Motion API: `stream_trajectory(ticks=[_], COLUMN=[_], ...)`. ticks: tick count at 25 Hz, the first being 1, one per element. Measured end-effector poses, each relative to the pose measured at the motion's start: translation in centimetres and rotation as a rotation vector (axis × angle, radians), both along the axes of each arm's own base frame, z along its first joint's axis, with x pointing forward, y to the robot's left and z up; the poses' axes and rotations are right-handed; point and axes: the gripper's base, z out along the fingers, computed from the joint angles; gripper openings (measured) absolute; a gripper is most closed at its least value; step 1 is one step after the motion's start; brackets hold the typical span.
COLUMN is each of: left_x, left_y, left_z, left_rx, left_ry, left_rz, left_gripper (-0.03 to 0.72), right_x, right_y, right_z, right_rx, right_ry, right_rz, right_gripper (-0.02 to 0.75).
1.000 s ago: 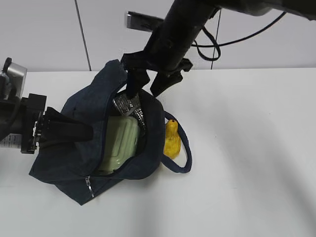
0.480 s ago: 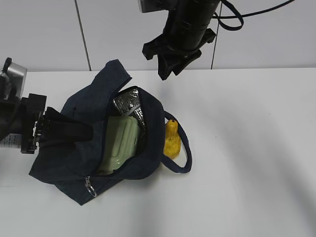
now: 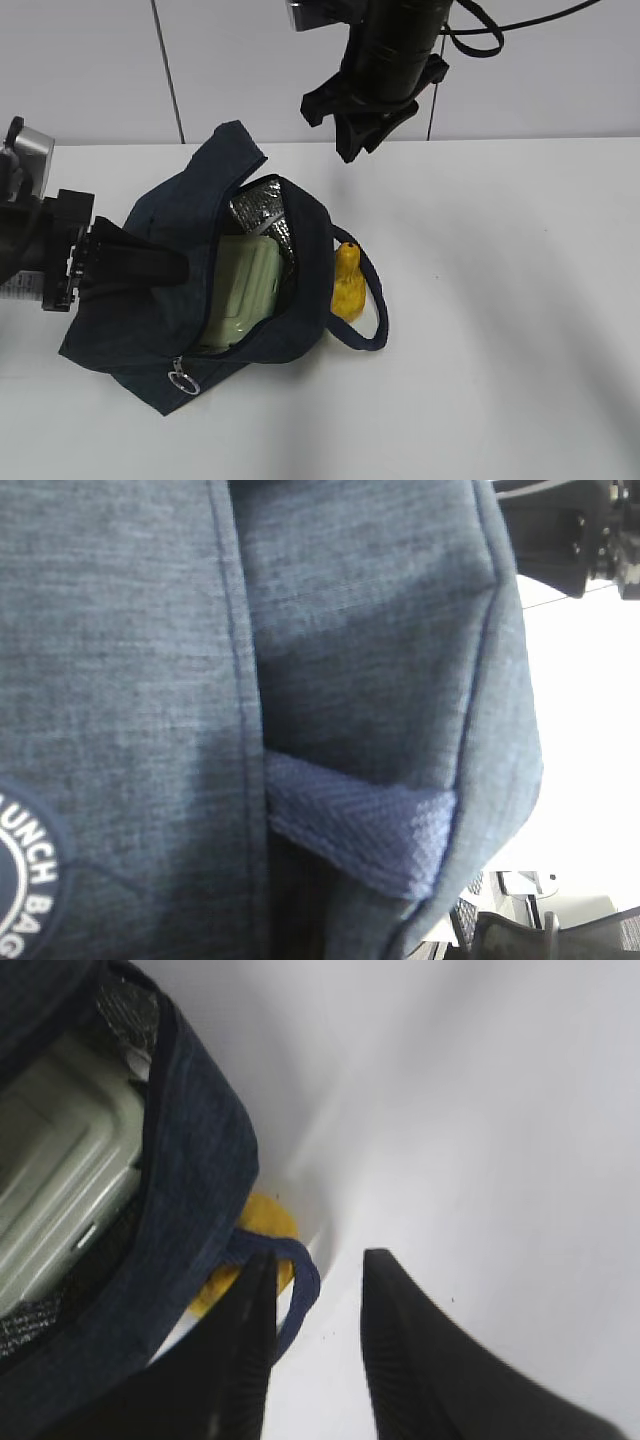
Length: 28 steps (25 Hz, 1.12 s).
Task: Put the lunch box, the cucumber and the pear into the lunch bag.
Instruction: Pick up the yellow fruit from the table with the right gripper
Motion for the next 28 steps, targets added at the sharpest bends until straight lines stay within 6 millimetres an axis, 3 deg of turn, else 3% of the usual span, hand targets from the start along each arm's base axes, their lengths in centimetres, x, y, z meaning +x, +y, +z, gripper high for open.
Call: stream_trajectory(ticks=[7,15,23,28], left_x=[0.0,0.0,0.0,0.0], left_y=[0.0,0.0,0.0,0.0], left_z=[0.0,0.0,0.0,0.0], left_rx=[0.0,0.0,0.0,0.0], left_ry=[0.0,0.0,0.0,0.0], left_rz=[0.0,0.0,0.0,0.0], left_gripper=[0.001,0.001,0.001,0.001], right_x=[-2.4,-4.2,-4.0,-3.3], right_y=[-1.2,-1.5,-1.0,-0.6], right_z=[-0.9,-4.0,-4.3,-5.9], right_rx=[-0.044,-0.054,0.001,0.006], right_ry=[0.076,0.212,0.186,0.199], right_rz=[0.0,0.015,0.036,0.034], right_gripper=[0.275,0.452,0.458,0.458])
